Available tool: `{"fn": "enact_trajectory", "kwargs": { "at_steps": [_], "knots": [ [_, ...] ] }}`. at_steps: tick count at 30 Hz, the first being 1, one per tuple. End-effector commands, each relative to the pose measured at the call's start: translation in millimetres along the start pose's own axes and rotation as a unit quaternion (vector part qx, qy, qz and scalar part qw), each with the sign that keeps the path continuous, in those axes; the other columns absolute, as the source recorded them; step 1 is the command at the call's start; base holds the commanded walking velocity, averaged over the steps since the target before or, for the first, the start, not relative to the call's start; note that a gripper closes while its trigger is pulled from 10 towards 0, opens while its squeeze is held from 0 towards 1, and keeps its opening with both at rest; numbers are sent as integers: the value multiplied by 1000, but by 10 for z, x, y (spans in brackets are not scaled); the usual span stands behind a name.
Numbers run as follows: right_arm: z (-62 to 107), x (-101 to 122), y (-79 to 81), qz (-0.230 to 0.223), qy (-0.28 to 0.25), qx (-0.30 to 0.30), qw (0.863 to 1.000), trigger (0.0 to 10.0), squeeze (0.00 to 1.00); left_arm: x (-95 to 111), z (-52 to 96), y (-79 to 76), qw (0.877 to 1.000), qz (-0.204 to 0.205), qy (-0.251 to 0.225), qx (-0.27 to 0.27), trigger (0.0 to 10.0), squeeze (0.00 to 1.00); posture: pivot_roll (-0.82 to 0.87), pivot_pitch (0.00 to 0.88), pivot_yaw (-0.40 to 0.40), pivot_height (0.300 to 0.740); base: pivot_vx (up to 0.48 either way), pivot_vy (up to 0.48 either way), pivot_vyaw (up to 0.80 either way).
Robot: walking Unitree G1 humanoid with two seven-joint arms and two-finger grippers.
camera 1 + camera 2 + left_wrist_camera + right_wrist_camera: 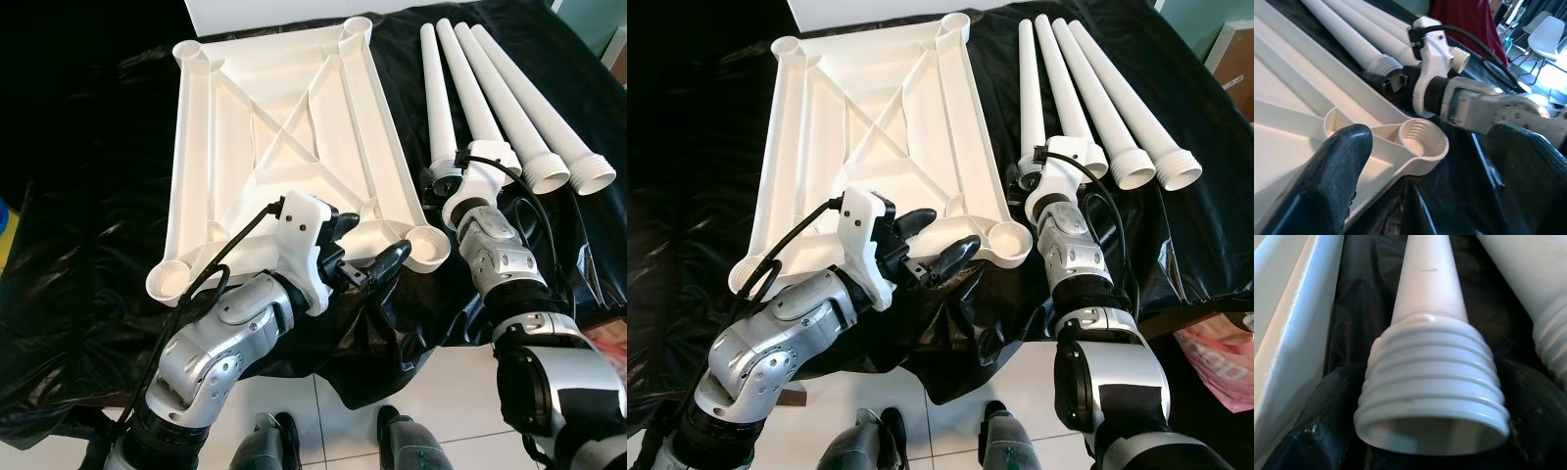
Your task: Building children table
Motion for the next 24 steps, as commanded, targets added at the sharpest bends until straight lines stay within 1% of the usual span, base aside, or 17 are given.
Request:
{"fn": "enact_trajectory", "kwargs": {
  "at_steps": [1, 5, 6, 7, 9, 10, 14, 17, 20, 21, 22, 23, 24],
  "knots": [
    [-13, -80, 9, -1, 17, 3, 1000, 10000, 0, -9, 45, -115, 999, 6, 8, -50, 10000, 0, 43, 303, 65, 740, 0, 0, 0],
    [-27, -75, 13, -2, 18, 4, 1000, 10000, 0, -6, 53, -117, 999, 7, 11, -49, 10000, 0, 43, 303, 65, 740, 0, 0, 0],
    [-36, -68, 20, -4, 18, 6, 1000, 7922, 0, -4, 55, -113, 999, 6, 12, -48, 10000, 0, 46, 302, 65, 740, 0, 0, 0],
    [-44, -58, 29, -5, 17, 8, 1000, 1647, 0, -1, 55, -105, 999, 5, 13, -45, 10000, 0, 48, 299, 65, 740, 0, 0, 0],
    [-44, -58, 29, -5, 17, 8, 1000, 1647, 0, -1, 55, -105, 999, 5, 13, -45, 10000, 0, 48, 299, 65, 740, 0, 0, 0],
    [-52, -49, 44, -7, 16, 12, 1000, 0, 0, 2, 53, -95, 999, 2, 14, -41, 10000, 0, 46, 296, 63, 740, 0, 0, 0],
    [-59, -49, 72, -5, 13, 18, 1000, 0, 0, -4, 33, -67, 999, -6, 16, -34, 10000, 0, 32, 280, 56, 740, 0, 0, 0],
    [-51, -60, 73, -3, 9, 18, 1000, 0, 0, -1, -1, -33, 999, -14, 12, -27, 10000, 0, 6, 248, 47, 740, 0, 0, 0],
    [-48, -63, 70, -3, 8, 18, 1000, 0, 0, 1, -10, -24, 999, -17, 11, -26, 10000, 0, 6, 248, 47, 740, 0, 0, 0],
    [-39, -66, 54, -1, 3, 15, 1000, 2784, 0, 2, -34, 8, 999, -21, 9, -21, 10000, 0, -17, 220, 41, 740, 0, 0, 0],
    [-39, -66, 54, -1, 3, 15, 1000, 2784, 0, 2, -34, 8, 999, -21, 9, -21, 10000, 0, -17, 220, 41, 740, 0, 0, 0],
    [-29, -56, 48, 3, -5, 16, 1000, 10000, 0, 3, -49, 32, 1000, -24, 8, -18, 10000, 0, -25, 210, 40, 740, 0, 0, 0],
    [-12, -39, 40, 4, -17, 18, 1000, 10000, 0, 3, -80, 83, 1000, -26, 8, -10, 10000, 0, -38, 197, 37, 740, 0, 0, 0]
  ]
}}
Point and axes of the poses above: a point about 5 cm out from each wrist's last joint towards the gripper, its own z axis pointing back from the gripper into the wrist, its own x axis along the axis of the wrist's last joint, y = z × x, the point moved 2 cm from there along -z, pointing out of the wrist towards the gripper, and after that the axes turned 2 degrees about -z, right-handed, at the moved point
